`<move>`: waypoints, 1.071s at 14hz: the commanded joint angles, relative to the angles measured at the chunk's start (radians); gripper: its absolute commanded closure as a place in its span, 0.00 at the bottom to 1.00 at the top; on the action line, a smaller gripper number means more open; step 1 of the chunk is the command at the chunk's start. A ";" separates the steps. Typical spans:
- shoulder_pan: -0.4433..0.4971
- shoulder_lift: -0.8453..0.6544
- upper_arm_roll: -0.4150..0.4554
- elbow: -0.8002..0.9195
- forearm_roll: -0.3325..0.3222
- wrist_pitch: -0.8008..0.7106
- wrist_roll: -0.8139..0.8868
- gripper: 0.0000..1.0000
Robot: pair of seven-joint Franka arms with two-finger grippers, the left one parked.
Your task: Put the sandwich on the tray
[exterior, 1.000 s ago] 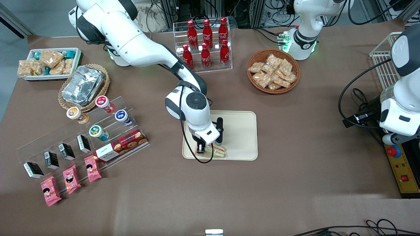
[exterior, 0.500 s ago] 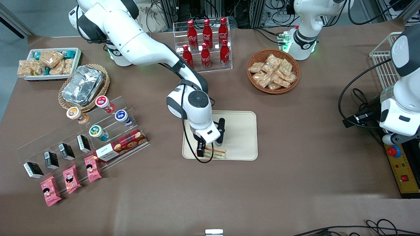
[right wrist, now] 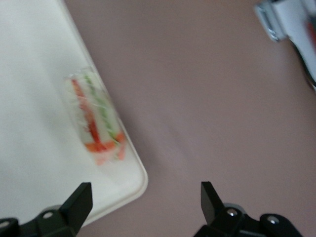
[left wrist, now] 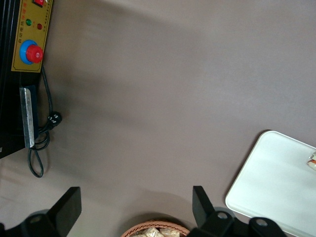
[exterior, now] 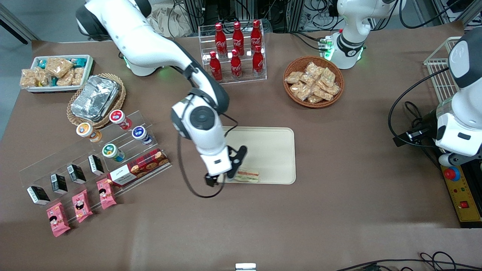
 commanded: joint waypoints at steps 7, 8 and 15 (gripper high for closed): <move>-0.231 -0.215 -0.023 -0.030 0.125 -0.243 0.157 0.02; -0.263 -0.241 -0.021 -0.029 0.128 -0.282 0.165 0.02; -0.449 -0.366 -0.024 -0.050 0.137 -0.466 0.192 0.02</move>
